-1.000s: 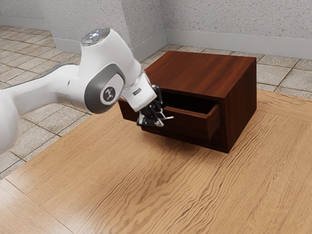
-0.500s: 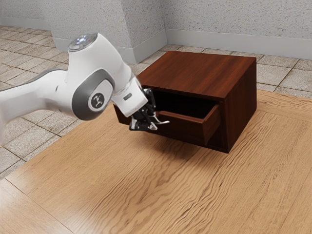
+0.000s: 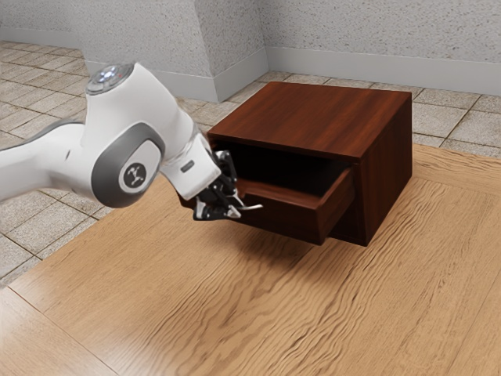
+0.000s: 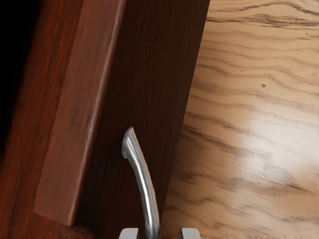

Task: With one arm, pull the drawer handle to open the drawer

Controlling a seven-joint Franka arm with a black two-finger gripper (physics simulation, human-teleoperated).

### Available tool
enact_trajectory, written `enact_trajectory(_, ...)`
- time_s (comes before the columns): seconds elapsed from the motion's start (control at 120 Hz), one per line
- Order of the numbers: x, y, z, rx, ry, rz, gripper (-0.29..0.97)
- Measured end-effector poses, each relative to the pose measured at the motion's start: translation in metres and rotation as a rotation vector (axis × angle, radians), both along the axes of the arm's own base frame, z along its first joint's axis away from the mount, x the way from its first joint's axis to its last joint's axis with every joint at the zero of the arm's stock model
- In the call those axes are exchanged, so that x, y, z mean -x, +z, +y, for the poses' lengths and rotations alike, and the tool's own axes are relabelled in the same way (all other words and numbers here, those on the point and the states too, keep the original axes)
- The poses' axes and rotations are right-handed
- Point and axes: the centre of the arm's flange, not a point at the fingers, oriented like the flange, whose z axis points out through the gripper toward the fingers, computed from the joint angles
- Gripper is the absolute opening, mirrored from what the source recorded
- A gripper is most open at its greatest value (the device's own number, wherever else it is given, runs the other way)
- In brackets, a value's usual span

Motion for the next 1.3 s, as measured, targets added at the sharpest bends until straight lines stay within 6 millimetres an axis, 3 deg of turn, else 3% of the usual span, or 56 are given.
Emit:
enact_trajectory(0.725, 0.056, -0.002, -0.005, -0.012, 0.005, -0.013, 0.02)
enact_trajectory(1.083, 0.07, -0.004, -0.009, -0.011, 0.014, -0.019, 0.0)
enact_trajectory(1.2, 0.072, 0.007, -0.009, -0.031, 0.01, -0.039, 0.11)
enact_trajectory(1.258, 0.08, 0.035, -0.008, -0.055, 0.004, -0.077, 0.22)
enact_trajectory(1.3, 0.088, 0.066, -0.009, -0.073, 0.001, -0.103, 0.29)
